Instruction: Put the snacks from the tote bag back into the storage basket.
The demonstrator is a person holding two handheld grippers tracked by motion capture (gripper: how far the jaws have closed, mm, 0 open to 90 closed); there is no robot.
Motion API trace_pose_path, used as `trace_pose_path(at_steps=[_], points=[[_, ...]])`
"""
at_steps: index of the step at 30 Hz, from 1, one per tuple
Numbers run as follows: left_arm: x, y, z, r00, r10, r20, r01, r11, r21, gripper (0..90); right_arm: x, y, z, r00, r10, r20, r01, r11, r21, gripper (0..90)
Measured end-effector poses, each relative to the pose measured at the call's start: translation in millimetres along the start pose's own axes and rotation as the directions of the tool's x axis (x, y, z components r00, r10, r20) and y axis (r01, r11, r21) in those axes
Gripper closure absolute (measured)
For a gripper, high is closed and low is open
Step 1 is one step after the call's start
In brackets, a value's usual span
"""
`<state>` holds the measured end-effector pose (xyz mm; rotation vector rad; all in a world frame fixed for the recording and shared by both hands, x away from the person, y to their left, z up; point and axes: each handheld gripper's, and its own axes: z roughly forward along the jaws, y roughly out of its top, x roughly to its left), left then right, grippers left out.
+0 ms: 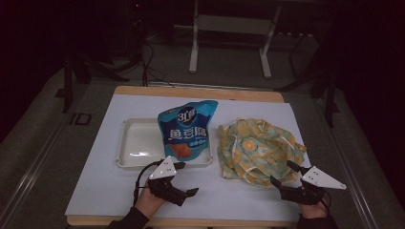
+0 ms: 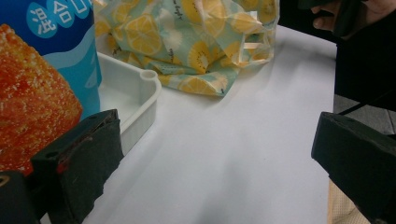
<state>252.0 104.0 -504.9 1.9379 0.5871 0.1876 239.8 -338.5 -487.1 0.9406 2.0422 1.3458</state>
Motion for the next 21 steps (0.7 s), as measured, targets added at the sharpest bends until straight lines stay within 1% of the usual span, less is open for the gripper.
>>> trace_pose_path(at_steps=[3,12,21], points=[[0.1,0.1,-0.6,1.0000,-0.001,-0.001,0.001,1.0000,-0.003,2.5,-0.8,0.2,-1.3,1.0000,0.004,0.002,-0.004,1.000,-0.014,14.1],[-0.1,-1.0,-1.4,1.0000,-0.004,-0.006,0.004,1.0000,-0.007,2.5,-0.4,0.1,-0.9,0.9999,-0.011,0.009,0.011,1.000,-0.018,14.2],[-0.3,-1.1,-1.9,1.0000,-0.005,-0.006,0.005,0.9999,-0.012,2.5,-0.9,-0.4,-1.0,0.9999,-0.013,0.007,0.013,1.000,-0.023,14.3]])
